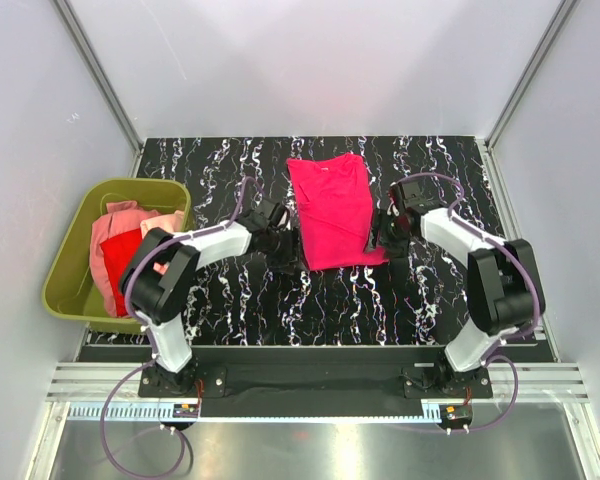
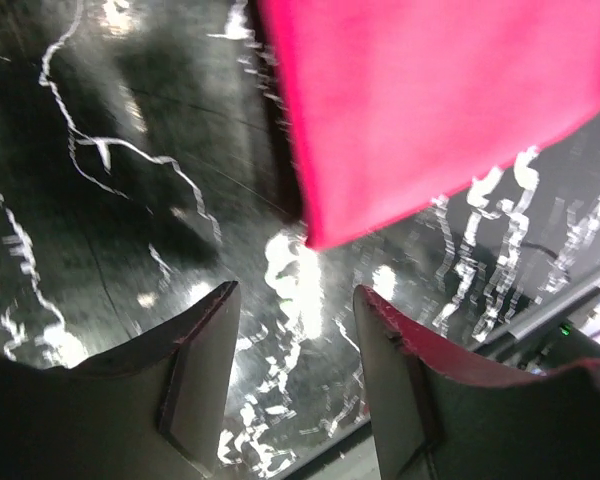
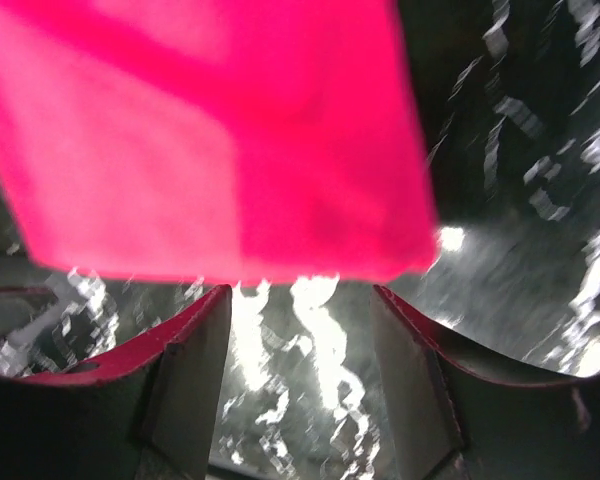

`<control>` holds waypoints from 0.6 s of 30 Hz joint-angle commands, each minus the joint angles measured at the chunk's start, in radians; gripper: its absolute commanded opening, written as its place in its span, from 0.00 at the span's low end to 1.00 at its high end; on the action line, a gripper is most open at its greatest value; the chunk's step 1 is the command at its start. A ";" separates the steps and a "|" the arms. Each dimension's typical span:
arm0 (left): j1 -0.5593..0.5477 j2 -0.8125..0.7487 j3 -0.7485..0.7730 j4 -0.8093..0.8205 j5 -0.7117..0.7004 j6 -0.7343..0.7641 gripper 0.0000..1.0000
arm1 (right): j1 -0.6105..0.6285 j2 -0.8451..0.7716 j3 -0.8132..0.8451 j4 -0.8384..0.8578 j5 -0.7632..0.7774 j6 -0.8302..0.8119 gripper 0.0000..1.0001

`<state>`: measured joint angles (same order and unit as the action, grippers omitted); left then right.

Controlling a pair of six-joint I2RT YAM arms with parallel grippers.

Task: Fold and stack the t-shirts
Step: Fold the tshirt

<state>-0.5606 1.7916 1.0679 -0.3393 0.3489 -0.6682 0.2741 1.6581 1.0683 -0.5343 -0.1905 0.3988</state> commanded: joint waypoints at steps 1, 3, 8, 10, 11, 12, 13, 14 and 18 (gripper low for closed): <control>0.002 0.052 0.049 0.020 0.015 -0.001 0.54 | -0.041 0.063 0.061 0.008 0.039 -0.060 0.64; 0.002 0.067 0.058 0.005 -0.004 0.005 0.54 | -0.059 0.100 0.082 -0.009 0.034 -0.086 0.64; 0.005 0.113 0.093 -0.007 -0.002 0.021 0.52 | -0.062 0.176 0.124 -0.015 -0.035 -0.129 0.64; 0.005 0.123 0.104 -0.001 0.018 0.025 0.43 | -0.062 0.184 0.110 -0.001 -0.052 -0.130 0.63; 0.005 0.127 0.109 0.000 0.028 0.030 0.38 | -0.062 0.184 0.099 0.020 -0.081 -0.129 0.62; 0.005 0.133 0.112 -0.003 0.039 0.035 0.29 | -0.062 0.183 0.090 0.031 -0.099 -0.129 0.61; 0.005 0.132 0.121 -0.026 0.032 0.045 0.21 | -0.062 0.183 0.069 0.043 -0.118 -0.129 0.59; 0.008 0.130 0.122 -0.039 0.022 0.051 0.08 | -0.061 0.180 0.059 0.056 -0.138 -0.127 0.58; 0.019 0.085 0.116 -0.079 -0.010 0.073 0.00 | -0.062 0.141 -0.031 0.111 -0.210 -0.081 0.51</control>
<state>-0.5522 1.9110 1.1652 -0.3714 0.3672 -0.6334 0.2073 1.8282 1.1126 -0.4751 -0.3172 0.2993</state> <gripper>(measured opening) 0.009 0.521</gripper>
